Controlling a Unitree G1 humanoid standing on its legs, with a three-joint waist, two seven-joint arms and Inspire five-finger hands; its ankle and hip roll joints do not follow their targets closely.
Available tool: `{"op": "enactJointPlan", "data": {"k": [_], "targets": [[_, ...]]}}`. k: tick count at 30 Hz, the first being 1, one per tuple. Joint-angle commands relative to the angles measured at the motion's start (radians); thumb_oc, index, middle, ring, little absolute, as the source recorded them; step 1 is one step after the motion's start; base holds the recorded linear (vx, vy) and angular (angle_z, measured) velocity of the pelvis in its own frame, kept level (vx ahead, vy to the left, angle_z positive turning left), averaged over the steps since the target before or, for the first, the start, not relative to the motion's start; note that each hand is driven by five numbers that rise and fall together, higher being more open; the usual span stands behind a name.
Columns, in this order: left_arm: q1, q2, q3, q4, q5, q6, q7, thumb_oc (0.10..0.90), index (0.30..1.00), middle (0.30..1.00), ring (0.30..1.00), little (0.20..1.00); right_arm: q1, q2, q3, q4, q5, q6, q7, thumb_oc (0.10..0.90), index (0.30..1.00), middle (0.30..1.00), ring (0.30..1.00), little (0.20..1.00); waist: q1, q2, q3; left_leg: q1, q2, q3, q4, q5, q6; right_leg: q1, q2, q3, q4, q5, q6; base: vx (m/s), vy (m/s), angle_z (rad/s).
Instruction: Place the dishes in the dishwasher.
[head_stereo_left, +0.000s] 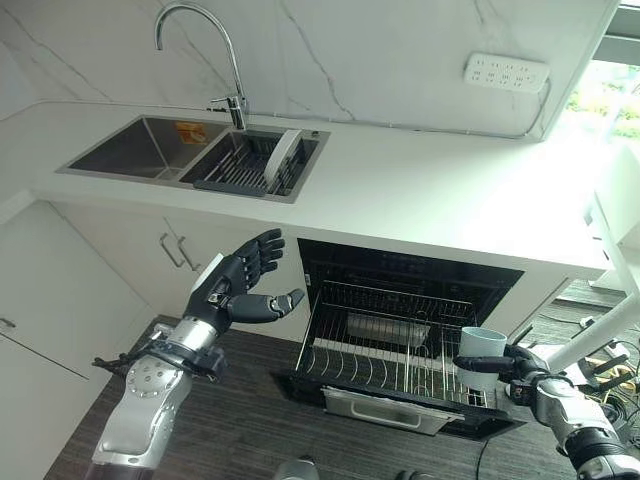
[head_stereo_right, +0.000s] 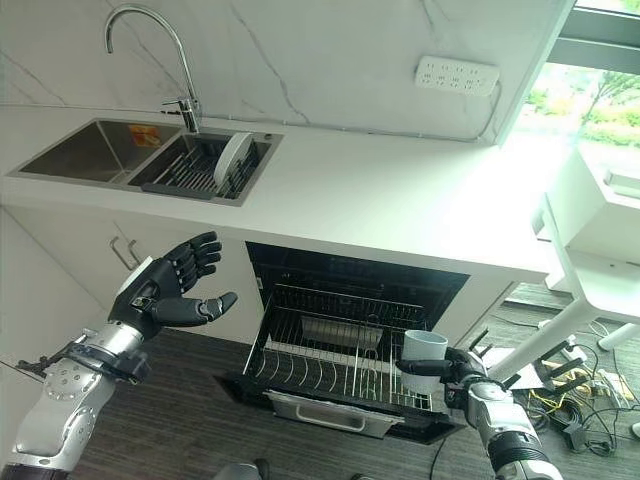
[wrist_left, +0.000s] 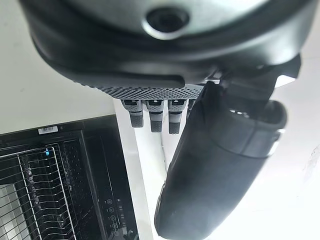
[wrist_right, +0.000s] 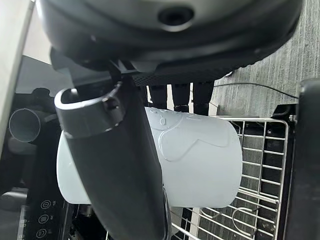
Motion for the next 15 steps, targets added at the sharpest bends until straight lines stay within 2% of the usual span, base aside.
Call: {"op": "enactJointPlan", "data": {"k": [1,6,9,10,11,15], "targets": [[-0.109,0.030,0.007,-0.095,-0.060,-0.115,-0.010,0.800,0.900,0.900,0.900,0.900,-0.116,-0.040,0.023,-0.019,0.015,-0.104,-0.012,0.400,0.300,0.300,0.300,0.300,0.004,-0.005,-0.041,-0.010,0.009,0.043,0.082,-0.181,-0.008,0.077,-0.027,-0.051,-0.036,-0.140,0.055,0.02,-0.009,0.10],[-0.104,0.030,0.014,-0.108,-0.067,-0.121,-0.018,0.800,0.900,0.900,0.900,0.900,-0.116,-0.023,0.028,0.015,0.021,-0.121,-0.036,0.400,0.300,0.300,0.300,0.300,0.011,0.001,-0.040,-0.013,0.010,0.038,0.082,-0.178,-0.009,0.080,-0.029,-0.058,-0.036,-0.143,0.052,0.02,-0.009,0.05],[-0.097,0.030,0.017,-0.116,-0.064,-0.112,-0.041,0.800,0.900,0.900,0.900,0.900,-0.115,-0.007,0.030,0.039,0.037,-0.153,-0.061,0.400,0.300,0.300,0.300,0.300,0.017,0.005,-0.041,-0.016,0.012,0.037,0.082,-0.175,-0.011,0.083,-0.033,-0.066,-0.036,-0.145,0.052,0.02,-0.017,0.06],[-0.094,0.032,0.017,-0.120,-0.057,-0.112,-0.045,0.800,0.900,0.900,0.900,0.900,-0.114,-0.005,0.028,0.041,0.045,-0.159,-0.070,0.510,0.465,0.465,0.465,0.465,0.018,0.007,-0.041,-0.016,0.013,0.036,0.082,-0.174,-0.011,0.084,-0.033,-0.068,-0.036,-0.145,0.052,0.01,-0.015,0.08],[-0.089,0.036,0.017,-0.124,-0.059,-0.113,-0.047,0.800,0.900,0.900,0.900,0.900,-0.113,-0.003,0.024,0.042,0.053,-0.174,-0.091,0.800,0.900,0.900,0.900,0.900,0.019,0.008,-0.041,-0.016,0.013,0.035,0.082,-0.173,-0.012,0.084,-0.034,-0.069,-0.036,-0.144,0.051,0.01,-0.014,0.12],[-0.069,0.041,0.035,-0.135,-0.089,-0.130,-0.043,0.800,0.900,0.900,0.900,0.900,-0.109,0.012,0.014,0.040,0.055,-0.208,-0.097,0.800,0.900,0.900,0.900,0.900,0.025,0.016,-0.044,-0.018,0.013,0.030,0.082,-0.172,-0.011,0.085,-0.037,-0.075,-0.036,-0.147,0.050,0.00,-0.010,0.12]]}}
